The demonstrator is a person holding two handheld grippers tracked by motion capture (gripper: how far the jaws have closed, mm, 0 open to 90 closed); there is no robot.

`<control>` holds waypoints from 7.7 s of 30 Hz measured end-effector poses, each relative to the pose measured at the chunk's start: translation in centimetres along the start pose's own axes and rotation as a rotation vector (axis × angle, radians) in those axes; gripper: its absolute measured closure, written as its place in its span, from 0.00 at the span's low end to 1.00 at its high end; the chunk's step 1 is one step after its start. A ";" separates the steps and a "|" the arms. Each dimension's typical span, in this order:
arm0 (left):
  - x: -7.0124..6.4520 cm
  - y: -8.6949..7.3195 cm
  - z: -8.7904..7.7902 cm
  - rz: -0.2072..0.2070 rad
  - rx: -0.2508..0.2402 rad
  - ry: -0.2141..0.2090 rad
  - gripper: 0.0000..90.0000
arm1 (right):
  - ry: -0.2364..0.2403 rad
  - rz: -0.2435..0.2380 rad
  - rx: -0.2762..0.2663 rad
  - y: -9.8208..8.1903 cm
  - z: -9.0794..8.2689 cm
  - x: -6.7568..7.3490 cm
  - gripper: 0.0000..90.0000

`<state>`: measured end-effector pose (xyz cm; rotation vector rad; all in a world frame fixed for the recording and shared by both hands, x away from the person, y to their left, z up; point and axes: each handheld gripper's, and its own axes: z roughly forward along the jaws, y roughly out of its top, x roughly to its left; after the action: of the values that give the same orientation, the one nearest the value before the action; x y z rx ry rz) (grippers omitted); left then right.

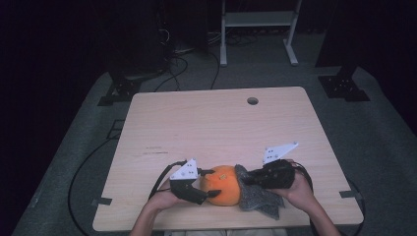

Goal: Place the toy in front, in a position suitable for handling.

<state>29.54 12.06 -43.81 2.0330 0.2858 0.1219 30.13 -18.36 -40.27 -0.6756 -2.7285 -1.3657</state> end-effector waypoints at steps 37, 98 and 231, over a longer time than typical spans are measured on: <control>-1.1 1.1 0.9 0.020 -0.024 -0.001 0.31 | 0.027 -0.036 0.003 1.0 0.0 1.1 0.87; -1.7 1.2 1.0 0.070 0.017 -0.005 0.35 | 0.066 0.026 -0.044 0.2 -1.1 -0.2 0.87; 0.8 1.5 0.7 -0.095 -0.030 0.089 0.12 | -0.032 0.181 -0.126 -1.6 -0.1 -3.5 0.87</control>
<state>30.65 10.97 -42.85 1.9834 0.4331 0.1569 32.62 -20.62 -42.14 -0.9335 -2.5464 -1.5039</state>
